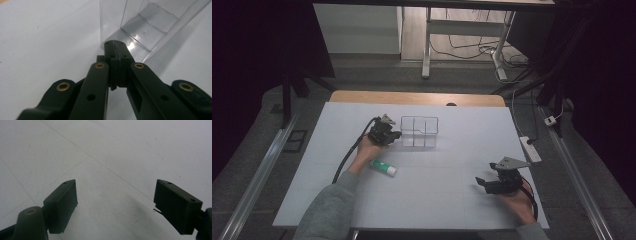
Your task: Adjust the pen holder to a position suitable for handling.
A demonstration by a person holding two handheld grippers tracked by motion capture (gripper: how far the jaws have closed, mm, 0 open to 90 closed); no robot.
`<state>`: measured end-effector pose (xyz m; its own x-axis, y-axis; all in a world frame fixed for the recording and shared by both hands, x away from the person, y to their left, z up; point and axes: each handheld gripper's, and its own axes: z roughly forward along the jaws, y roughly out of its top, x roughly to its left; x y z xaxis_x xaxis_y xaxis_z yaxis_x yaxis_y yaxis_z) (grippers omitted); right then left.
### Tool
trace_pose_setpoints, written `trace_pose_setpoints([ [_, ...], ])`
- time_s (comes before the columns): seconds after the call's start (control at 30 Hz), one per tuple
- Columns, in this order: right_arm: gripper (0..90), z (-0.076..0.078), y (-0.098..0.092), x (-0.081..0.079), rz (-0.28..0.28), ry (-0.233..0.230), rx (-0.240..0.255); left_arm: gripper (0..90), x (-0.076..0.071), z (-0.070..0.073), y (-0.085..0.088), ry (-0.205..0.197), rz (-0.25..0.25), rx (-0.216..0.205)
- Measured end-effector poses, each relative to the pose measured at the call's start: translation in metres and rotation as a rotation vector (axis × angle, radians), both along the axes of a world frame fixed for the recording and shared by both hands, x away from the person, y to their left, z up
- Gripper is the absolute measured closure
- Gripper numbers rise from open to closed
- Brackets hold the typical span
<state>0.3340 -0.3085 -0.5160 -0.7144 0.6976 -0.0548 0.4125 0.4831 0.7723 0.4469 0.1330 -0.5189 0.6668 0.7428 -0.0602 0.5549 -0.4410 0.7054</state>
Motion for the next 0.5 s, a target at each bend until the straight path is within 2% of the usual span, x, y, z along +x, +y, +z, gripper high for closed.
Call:
trace_pose_setpoints([
  [0.23, 18.7, 0.0004, -0.0005, -0.0006, 0.004, -0.003, 0.001, 87.7, -0.0034, 0.0055, 0.0012, -0.019, -0.007, 0.016],
  [0.4, 18.7, 0.0003, -0.0006, -0.0006, 0.001, -0.002, -0.002, 87.3, -0.0045, 0.0069, 0.0056, -0.015, -0.009, 0.027],
  [0.5, 18.7, 0.0007, -0.0010, -0.0009, -0.002, -0.001, -0.001, 87.4, -0.0069, 0.0101, 0.0077, -0.022, -0.007, 0.022],
])
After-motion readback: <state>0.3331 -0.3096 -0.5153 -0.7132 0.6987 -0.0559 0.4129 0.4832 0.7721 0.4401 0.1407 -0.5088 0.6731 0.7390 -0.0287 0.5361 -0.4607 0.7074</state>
